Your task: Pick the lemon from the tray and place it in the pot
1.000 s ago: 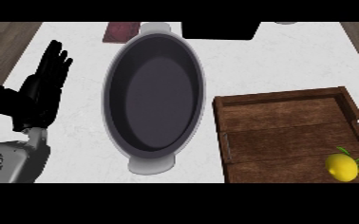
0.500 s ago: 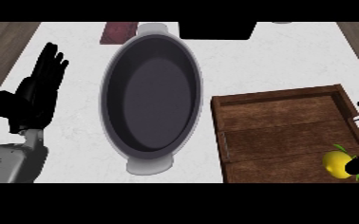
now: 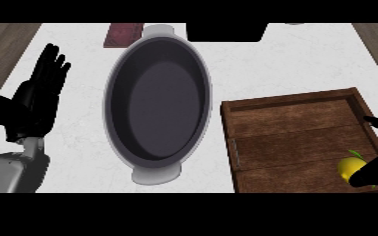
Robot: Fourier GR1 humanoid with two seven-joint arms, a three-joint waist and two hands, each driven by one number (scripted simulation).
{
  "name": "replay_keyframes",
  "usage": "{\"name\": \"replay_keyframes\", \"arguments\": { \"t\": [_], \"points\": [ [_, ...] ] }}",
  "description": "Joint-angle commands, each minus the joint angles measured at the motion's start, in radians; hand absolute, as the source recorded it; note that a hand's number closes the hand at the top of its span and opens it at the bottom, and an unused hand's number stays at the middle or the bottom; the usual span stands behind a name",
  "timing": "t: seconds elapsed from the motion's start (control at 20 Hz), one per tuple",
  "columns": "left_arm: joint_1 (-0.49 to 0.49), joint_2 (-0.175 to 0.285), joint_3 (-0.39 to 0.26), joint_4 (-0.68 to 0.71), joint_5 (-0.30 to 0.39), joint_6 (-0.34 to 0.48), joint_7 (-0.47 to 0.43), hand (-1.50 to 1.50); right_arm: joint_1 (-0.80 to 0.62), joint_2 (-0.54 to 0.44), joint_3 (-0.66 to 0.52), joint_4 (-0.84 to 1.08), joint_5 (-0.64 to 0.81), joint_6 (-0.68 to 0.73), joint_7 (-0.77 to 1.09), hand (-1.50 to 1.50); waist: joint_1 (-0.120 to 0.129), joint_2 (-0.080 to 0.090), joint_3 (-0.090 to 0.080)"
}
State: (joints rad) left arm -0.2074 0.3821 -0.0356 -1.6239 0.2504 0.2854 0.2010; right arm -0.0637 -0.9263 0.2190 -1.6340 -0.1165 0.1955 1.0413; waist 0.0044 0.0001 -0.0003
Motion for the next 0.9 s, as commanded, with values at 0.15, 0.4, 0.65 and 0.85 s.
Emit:
{"name": "replay_keyframes", "arguments": {
  "t": [0.15,0.4,0.65,0.85],
  "points": [
    [0.004,-0.04,0.012,0.015,-0.05,-0.004,-0.006,0.0,0.007,0.083,0.004,0.042,0.085,0.043,0.045,-1.5,-0.005,0.0,0.0],
    [0.027,-0.027,0.042,-0.04,-0.035,-0.047,0.034,0.0,0.017,0.1,-0.016,0.086,0.134,0.073,0.012,-1.5,-0.002,-0.001,0.0],
    [0.017,-0.098,0.023,0.029,-0.083,-0.031,-0.039,0.0,0.048,0.141,-0.018,0.139,0.204,0.065,-0.034,-1.5,-0.006,0.0,0.0],
    [0.08,-0.053,0.064,-0.072,-0.059,-0.083,0.0,0.0,0.015,0.191,-0.039,0.205,0.22,0.085,-0.088,-1.5,0.002,0.0,0.0]
  ]
}}
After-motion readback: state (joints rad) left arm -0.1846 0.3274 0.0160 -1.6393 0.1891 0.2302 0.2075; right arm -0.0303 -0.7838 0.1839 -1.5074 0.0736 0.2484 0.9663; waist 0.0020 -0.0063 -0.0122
